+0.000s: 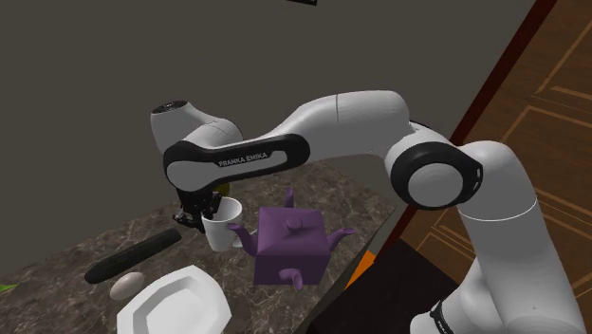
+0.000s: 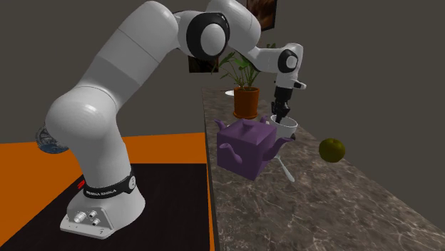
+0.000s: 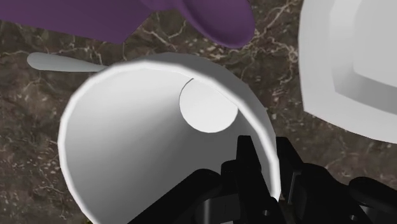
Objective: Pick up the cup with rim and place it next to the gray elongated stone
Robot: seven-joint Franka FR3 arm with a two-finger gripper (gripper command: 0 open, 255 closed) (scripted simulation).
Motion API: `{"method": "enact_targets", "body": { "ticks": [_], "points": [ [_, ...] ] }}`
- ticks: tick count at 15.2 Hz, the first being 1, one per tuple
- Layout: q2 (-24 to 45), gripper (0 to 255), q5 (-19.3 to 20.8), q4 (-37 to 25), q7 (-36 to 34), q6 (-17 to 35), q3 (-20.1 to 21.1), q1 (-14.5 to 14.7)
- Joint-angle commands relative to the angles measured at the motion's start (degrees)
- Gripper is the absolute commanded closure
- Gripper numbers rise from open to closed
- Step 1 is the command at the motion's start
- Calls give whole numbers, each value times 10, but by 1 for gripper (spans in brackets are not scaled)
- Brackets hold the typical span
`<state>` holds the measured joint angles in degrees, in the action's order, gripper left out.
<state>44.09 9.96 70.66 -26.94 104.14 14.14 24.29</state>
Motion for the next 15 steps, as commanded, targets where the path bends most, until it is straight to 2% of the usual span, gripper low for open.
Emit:
{"method": "enact_targets", "body": {
  "ticks": [1,10,11,15],
  "points": [
    [6,255,1,5,-1,11,-1,1],
    [10,255,2,8,-2,18,-1,1],
    [10,0,2,8,-2,18,-1,1],
    [10,0,2,8,-2,18,-1,1]
  ]
}}
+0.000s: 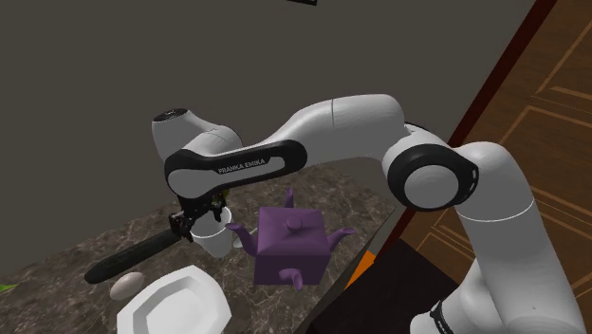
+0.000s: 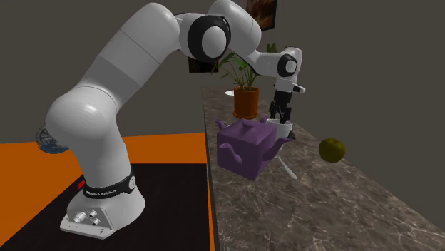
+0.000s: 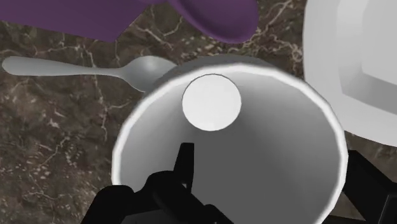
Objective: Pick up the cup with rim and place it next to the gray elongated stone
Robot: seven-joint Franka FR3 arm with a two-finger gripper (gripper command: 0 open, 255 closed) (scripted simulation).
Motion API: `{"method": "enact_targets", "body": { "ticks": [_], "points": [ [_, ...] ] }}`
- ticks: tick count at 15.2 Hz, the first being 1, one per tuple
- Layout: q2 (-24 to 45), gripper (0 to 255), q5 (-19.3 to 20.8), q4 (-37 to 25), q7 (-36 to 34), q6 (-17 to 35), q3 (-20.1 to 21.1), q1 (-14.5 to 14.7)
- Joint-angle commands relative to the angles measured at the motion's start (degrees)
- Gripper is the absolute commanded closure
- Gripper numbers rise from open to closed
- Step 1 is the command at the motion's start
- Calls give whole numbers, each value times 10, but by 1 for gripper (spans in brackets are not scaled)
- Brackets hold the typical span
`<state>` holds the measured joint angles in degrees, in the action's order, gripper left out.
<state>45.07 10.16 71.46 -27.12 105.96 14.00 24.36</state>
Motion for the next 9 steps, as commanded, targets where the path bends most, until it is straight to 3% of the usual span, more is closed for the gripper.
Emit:
{"method": "enact_targets", "body": {
  "ticks": [1,5,9],
  "points": [
    [0,0,0,0,0,0,0,0],
    [-2,0,-3,-70,5,-71,2,7],
    [-2,0,-3,-70,5,-71,2,7]
  ]
}}
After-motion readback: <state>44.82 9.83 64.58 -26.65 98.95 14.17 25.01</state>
